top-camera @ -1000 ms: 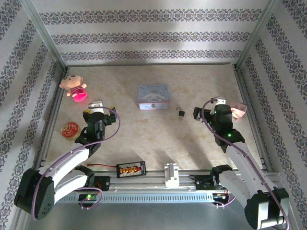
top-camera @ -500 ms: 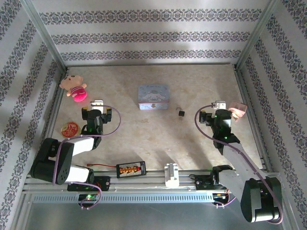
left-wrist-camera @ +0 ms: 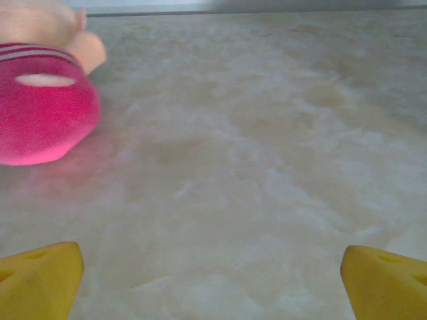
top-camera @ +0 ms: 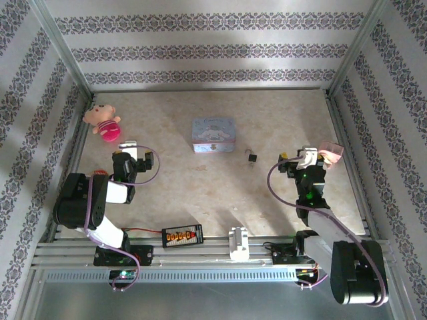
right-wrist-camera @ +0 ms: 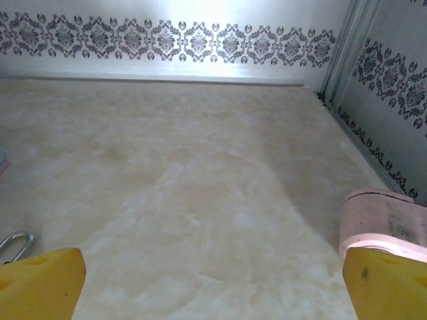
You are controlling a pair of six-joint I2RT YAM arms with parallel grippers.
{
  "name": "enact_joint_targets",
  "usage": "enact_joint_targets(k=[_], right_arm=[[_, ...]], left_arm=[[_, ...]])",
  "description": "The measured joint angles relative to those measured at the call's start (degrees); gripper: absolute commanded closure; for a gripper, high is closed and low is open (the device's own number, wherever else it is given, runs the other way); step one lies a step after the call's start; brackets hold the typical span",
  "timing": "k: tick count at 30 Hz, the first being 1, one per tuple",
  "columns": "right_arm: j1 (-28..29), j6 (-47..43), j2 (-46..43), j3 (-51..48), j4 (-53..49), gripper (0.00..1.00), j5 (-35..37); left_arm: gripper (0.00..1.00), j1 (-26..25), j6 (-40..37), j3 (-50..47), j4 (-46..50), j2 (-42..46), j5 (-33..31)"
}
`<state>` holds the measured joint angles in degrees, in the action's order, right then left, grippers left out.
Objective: Unlock a padlock with a key
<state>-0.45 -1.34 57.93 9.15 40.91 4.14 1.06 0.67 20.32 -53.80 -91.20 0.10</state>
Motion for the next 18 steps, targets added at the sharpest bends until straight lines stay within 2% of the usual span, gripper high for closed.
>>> enact_joint_targets(k=[6,12,18], right_arm=[[-1.68,2.45,12.63,-0.17,10.40,0.02,-3.43],[-2.10,4.63,28.57,5.79,17.20,0.02,-8.22],[-2.36,4.87,30.36,8.92,16.37,0.02,-10.73]], left_arm=[[0.01,0.46,-0.28,0.83,0.00,0.00,6.23],[0.01,0.48,-0.39,0.83,-0.02,0.00,7.04],[0.01,0.48,-0.35,0.83,-0.02,0.00,6.47]])
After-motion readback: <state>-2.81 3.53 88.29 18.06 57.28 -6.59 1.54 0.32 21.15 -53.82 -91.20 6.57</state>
